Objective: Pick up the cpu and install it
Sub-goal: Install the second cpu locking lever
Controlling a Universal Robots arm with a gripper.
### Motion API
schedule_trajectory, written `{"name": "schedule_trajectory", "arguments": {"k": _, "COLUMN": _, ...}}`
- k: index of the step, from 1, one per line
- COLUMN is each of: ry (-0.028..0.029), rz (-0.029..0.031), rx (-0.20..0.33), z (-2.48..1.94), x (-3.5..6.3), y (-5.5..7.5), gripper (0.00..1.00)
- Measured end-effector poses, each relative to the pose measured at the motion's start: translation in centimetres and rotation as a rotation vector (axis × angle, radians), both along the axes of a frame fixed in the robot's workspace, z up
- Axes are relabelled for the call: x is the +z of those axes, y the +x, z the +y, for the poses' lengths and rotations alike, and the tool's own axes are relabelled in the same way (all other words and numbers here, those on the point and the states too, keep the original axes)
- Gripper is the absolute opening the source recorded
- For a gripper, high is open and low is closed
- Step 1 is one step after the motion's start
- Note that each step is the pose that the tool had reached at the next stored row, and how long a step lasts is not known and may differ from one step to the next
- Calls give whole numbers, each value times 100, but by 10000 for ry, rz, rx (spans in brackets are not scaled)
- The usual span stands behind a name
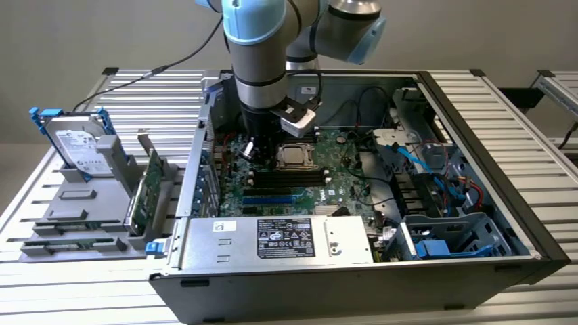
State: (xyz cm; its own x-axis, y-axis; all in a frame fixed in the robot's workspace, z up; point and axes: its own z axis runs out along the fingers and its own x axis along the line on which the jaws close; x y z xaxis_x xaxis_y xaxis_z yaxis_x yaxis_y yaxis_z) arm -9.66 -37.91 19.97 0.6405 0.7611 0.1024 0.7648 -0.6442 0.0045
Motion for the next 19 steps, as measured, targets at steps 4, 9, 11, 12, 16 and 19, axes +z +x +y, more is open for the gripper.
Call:
{"name": "schedule_trajectory", "arguments": {"k": 4, "ry": -21, "rz": 18, "rx": 15, "z": 20, "x": -31, "y": -4, "gripper": 11}}
{"name": "schedule_trajectory", "arguments": {"k": 9, "ry": 20, "rz": 71, "rx": 20, "z": 40, "x": 8, "y": -1, "gripper": 11}}
{"name": "schedule_trajectory", "arguments": {"k": 11, "ry": -5, "rz": 93, "rx": 19, "z": 36, "x": 71, "y": -3, "gripper": 11}}
{"name": "schedule_trajectory", "arguments": {"k": 12, "ry": -3, "rz": 98, "rx": 20, "z": 36, "x": 97, "y": -3, "gripper": 11}}
{"name": "schedule_trajectory", "arguments": {"k": 16, "ry": -5, "rz": 130, "rx": 21, "z": 36, "x": 192, "y": -3, "gripper": 11}}
{"name": "schedule_trajectory", "arguments": {"k": 19, "ry": -6, "rz": 139, "rx": 20, "z": 36, "x": 258, "y": -2, "gripper": 11}}
